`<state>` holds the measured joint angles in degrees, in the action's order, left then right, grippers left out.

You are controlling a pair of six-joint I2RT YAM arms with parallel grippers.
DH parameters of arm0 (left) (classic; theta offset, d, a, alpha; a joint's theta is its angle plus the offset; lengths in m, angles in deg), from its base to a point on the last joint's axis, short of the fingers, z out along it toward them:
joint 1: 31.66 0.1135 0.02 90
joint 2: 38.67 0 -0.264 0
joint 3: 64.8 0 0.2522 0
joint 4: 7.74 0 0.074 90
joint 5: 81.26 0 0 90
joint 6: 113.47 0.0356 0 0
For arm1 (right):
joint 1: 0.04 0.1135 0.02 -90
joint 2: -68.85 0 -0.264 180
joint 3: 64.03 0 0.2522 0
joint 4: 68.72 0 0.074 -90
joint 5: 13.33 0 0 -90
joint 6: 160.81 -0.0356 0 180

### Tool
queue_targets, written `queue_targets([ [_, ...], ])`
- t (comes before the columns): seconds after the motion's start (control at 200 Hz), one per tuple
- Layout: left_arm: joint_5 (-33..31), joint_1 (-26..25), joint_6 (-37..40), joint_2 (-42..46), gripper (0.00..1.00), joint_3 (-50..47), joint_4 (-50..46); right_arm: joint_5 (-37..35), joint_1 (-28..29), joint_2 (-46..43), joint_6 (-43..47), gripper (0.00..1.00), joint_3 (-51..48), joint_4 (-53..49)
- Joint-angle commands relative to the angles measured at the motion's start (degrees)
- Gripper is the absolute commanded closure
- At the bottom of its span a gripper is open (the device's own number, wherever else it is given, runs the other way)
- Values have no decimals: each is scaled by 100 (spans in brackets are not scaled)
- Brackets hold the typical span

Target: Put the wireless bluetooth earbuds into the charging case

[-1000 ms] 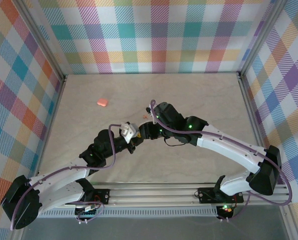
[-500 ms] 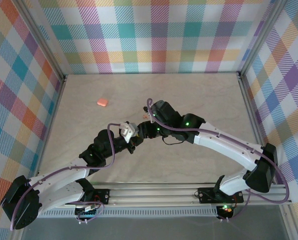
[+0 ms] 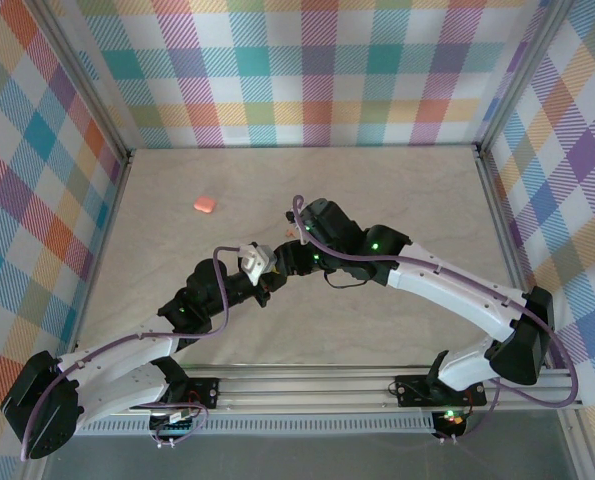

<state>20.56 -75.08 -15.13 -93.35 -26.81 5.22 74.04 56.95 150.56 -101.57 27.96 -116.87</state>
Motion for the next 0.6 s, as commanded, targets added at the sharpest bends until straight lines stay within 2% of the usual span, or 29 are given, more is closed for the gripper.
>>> queue_targets([
  [0.0, 231, -51, -65, 35, 100, 20, 325, -93, 28, 106, 110, 54, 174, 3],
  [0.18, 253, -51, -68, 43, 100, 29, 294, -89, 29, 126, 105, 58, 170, -21],
  [0.595, 279, -51, -192, 52, 100, -41, 316, -226, 31, 169, 273, 56, 359, -164],
])
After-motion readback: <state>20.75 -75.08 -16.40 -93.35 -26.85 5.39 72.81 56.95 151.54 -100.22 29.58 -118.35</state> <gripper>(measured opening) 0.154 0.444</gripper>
